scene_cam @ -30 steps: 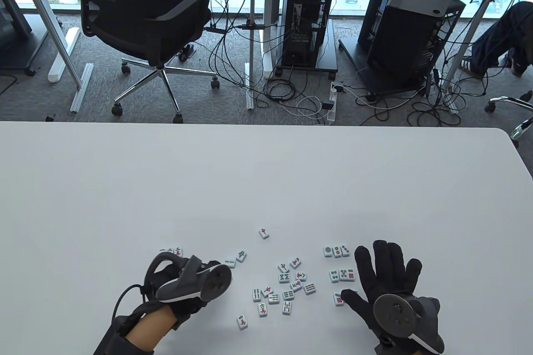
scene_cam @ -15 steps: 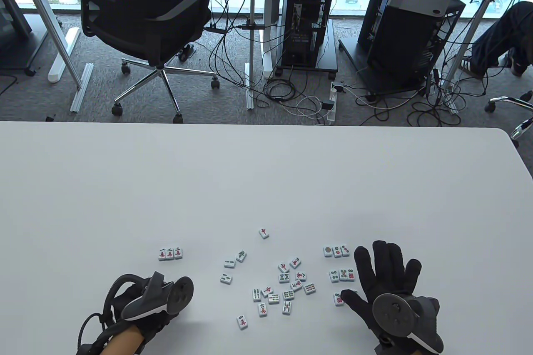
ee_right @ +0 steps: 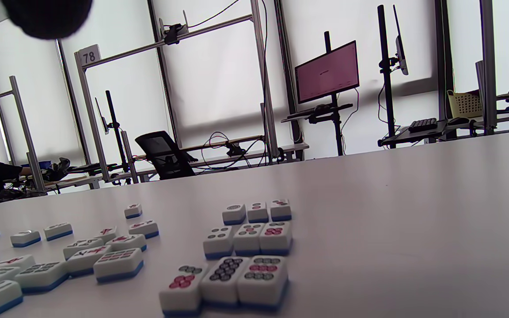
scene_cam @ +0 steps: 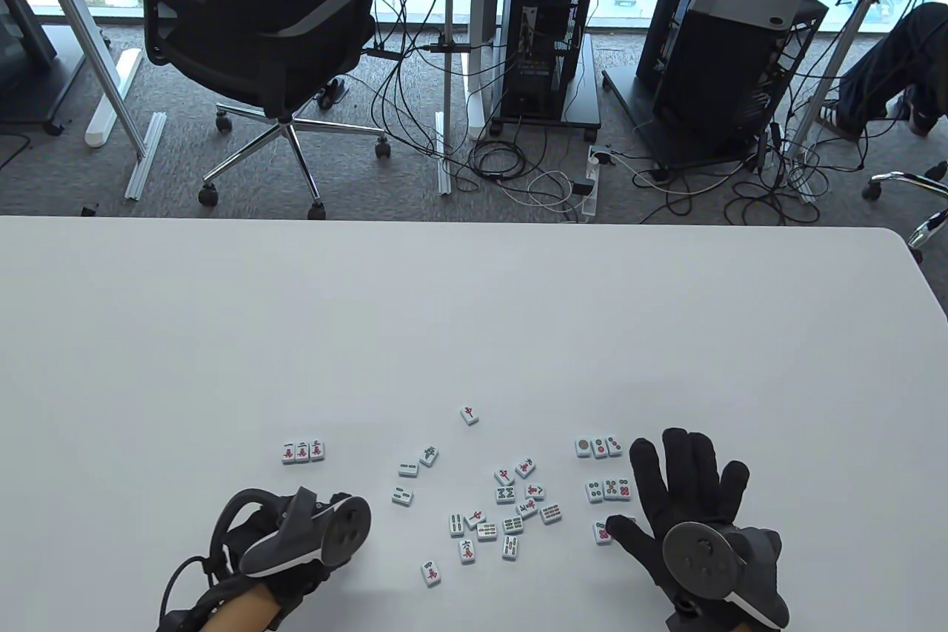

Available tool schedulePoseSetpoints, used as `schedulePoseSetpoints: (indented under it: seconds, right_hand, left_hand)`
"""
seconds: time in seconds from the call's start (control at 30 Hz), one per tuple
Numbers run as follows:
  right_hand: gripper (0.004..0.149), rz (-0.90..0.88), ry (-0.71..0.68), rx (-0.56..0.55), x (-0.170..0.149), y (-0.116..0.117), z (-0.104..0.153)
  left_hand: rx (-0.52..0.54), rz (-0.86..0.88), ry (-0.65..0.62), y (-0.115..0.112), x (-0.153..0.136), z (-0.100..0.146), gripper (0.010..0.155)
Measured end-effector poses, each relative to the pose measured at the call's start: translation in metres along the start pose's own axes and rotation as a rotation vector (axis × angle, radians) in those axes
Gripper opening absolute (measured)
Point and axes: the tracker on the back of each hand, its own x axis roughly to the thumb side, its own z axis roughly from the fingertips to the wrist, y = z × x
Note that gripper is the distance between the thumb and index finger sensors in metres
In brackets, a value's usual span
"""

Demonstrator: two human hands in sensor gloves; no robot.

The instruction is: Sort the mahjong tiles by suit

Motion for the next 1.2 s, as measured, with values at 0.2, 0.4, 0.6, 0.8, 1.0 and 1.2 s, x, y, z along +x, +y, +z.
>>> schedulePoseSetpoints:
  seconds: [0.2, 0.4, 0.6, 0.8, 1.0, 1.2]
  right_hand:
    - [0.085, -0.002, -0.003, -0.002, 0.001, -0.001, 0.0]
    - [0.085, -0.011, -0.008, -0.015, 0.001, -0.002, 0.001]
    - [0.085, -0.018, -0.015, -0.016, 0.001, -0.001, 0.001]
    - [0.085, -0.015, -0.013, -0.019, 0.001, -0.002, 0.001]
    - [0.085, -0.019, -0.01, -0.017, 0.001, -0.002, 0.001]
    - [0.085, -0.017, -0.01, -0.016, 0.001, -0.002, 0.001]
  left_hand:
    - [-0.011, -0.066, -0.153, 0.006, 0.06, -0.014, 0.068]
    - [-0.061, -0.199, -0.183, -0.015, 0.09, -0.026, 0.072]
    - [-0.057, -0.145, -0.196, -0.018, 0.093, -0.026, 0.066]
    - [-0.076, -0.061, -0.217, -0.019, 0.086, -0.029, 0.064]
    - [0.039, 0.133, -0.153, 0.013, 0.038, -0.022, 0.063]
    - [0.105, 0.131, 0.032, 0.04, -0.032, -0.014, 0.062]
